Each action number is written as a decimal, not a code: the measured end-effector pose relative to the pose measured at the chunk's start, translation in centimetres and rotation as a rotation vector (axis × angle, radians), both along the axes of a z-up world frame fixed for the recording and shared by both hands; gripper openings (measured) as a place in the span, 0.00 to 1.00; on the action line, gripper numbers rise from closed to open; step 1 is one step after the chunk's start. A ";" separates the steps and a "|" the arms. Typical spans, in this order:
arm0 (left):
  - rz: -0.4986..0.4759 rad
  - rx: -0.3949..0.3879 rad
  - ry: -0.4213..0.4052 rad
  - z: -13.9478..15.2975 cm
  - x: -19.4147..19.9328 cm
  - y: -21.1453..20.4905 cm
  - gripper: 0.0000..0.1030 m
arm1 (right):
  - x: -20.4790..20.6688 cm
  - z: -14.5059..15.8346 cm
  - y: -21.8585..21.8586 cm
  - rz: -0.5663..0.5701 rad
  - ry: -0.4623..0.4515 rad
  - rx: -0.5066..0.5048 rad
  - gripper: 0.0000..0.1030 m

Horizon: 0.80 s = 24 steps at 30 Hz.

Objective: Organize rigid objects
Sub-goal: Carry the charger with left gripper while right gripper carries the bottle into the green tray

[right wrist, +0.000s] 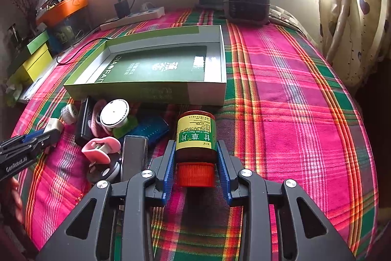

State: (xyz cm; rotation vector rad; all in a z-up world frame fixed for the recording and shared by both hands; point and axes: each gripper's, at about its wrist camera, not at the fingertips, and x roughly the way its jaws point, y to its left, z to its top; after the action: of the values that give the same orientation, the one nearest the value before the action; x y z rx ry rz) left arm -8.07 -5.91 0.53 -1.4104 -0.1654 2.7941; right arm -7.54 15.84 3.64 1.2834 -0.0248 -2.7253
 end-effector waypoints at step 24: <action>-0.074 0.005 0.055 5.3 -2.4 0.9 0.31 | -1.9 4.5 -0.3 0.035 0.065 -0.002 0.32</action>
State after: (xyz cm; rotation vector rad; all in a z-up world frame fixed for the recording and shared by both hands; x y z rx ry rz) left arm -10.42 -5.06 5.86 -1.3082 -0.1177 2.7671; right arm -9.47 15.58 8.18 1.1824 0.0013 -2.7346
